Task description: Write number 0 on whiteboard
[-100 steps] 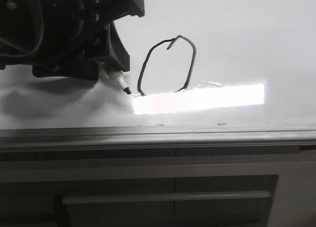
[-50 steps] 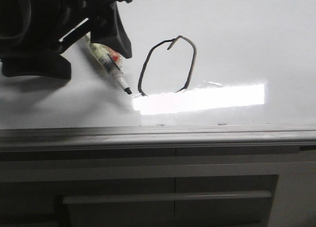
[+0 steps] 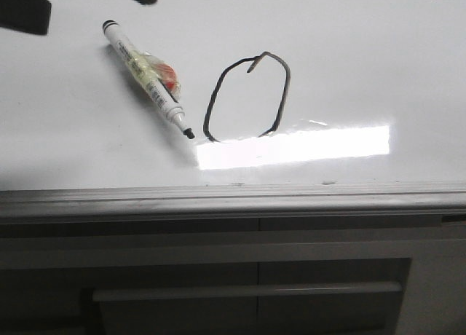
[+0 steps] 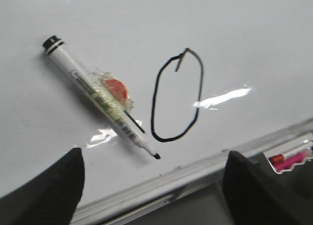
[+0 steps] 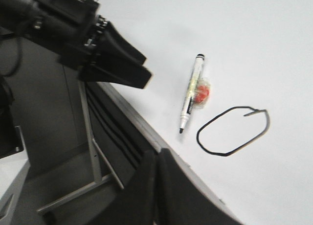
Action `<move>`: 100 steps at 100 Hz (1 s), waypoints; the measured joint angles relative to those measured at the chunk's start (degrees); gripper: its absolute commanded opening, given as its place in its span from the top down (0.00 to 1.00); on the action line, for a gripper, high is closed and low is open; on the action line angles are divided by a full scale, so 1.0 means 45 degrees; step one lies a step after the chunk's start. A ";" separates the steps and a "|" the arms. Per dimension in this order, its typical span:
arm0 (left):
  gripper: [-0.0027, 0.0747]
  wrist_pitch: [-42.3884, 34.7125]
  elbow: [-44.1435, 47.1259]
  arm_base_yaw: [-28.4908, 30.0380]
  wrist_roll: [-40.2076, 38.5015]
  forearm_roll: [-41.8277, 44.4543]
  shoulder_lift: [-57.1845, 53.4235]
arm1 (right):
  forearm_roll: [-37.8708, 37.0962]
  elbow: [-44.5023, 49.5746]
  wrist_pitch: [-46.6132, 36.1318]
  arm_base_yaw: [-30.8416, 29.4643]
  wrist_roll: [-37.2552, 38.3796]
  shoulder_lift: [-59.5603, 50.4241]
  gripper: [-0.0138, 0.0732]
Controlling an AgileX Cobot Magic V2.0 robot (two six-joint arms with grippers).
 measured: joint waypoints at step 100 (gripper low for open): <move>0.99 0.0834 0.0000 -0.5204 0.2112 0.0789 -0.1553 | -0.1684 0.2375 -0.4457 0.0000 0.0000 0.0000 0.92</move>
